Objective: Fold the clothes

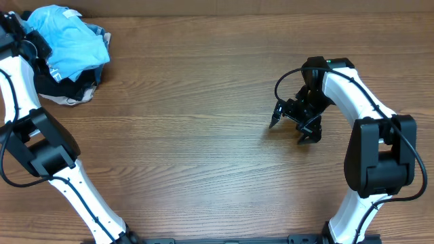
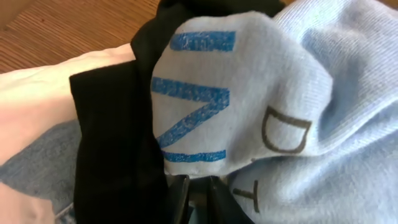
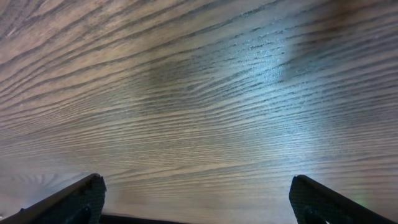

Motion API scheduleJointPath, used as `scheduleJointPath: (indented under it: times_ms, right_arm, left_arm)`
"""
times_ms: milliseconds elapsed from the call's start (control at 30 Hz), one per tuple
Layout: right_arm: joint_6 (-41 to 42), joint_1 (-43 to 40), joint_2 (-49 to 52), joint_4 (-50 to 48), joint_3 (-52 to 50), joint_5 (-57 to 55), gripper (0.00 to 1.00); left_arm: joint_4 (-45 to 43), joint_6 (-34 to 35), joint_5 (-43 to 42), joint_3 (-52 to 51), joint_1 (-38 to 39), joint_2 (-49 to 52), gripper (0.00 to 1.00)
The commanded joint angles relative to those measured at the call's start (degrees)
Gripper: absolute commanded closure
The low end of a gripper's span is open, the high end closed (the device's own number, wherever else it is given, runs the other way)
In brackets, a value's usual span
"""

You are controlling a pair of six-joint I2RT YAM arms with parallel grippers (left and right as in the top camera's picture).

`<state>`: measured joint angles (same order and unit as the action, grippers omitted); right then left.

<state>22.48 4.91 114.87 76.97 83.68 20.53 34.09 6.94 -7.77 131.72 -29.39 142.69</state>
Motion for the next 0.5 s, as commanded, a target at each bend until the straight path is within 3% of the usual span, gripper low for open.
scheduleJointPath:
  times_ms: [0,133,200,233,267,467]
  right_arm:
    - [1.86,-0.04,0.33,0.04,1.36,-0.28,0.01]
    - [3.78,-0.04,-0.37,-0.76,1.38,-0.57,0.01]
    - [6.16,-0.04,-2.49,-1.51,1.4,-2.58,0.01]
    - [6.38,-0.04,-3.8,-1.68,1.51,-3.26,0.01]
    - [6.54,-0.04,-5.46,-1.9,1.6,-3.8,0.01]
    - [6.51,-0.04,-19.21,-1.51,1.6,-4.0,0.0]
  left_arm:
    - [1.75,-0.92,-1.27,0.17,0.83,-4.85,0.82]
    - [3.34,0.0,-1.33,0.17,0.81,-13.25,0.76]
    - [5.29,3.08,-2.19,0.17,0.81,-19.02,0.39]
    - [6.36,3.87,-3.39,0.17,0.81,-21.29,0.12]
    - [7.52,4.55,-5.14,0.17,0.81,-23.76,0.0]
    - [17.51,4.85,-17.97,0.17,0.81,-37.24,0.0]
